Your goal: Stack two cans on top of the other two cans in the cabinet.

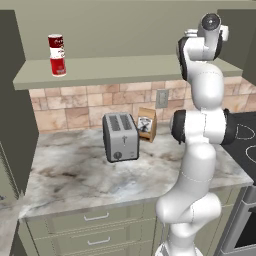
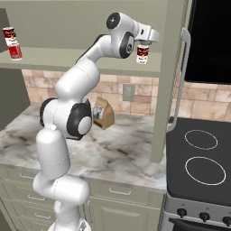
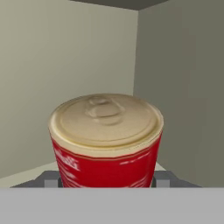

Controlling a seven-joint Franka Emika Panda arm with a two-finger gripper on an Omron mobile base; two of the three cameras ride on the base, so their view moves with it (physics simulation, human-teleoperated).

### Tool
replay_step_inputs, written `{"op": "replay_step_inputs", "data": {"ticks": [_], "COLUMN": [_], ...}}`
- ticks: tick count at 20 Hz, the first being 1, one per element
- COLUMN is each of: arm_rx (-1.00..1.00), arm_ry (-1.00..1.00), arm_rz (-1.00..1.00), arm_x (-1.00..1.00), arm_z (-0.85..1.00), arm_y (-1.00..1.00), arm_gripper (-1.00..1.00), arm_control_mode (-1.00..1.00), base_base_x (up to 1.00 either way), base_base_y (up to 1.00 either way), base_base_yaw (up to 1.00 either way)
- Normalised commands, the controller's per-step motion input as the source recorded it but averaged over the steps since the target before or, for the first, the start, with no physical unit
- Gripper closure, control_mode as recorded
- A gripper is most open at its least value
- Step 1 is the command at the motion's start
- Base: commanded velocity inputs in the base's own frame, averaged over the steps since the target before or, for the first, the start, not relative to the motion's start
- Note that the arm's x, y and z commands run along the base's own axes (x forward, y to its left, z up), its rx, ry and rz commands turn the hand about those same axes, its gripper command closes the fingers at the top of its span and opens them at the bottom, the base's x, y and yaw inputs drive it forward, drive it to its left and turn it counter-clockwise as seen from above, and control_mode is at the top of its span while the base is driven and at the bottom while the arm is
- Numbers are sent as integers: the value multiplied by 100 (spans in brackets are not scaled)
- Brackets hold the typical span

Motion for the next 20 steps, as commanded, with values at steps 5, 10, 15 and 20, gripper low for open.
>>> {"op": "replay_step_inputs", "data": {"ticks": [5,10,15,20], "arm_rx": [0,0,1,1], "arm_ry": [0,0,0,0], "arm_rz": [0,0,0,0], "arm_x": [1,1,-1,-2], "arm_z": [0,0,0,0], "arm_y": [0,0,0,1], "arm_gripper": [100,100,100,100], "arm_control_mode": [-100,-100,-100,-100], "base_base_x": [0,0,0,0], "base_base_y": [0,0,0,0], "base_base_yaw": [0,0,0,0]}}
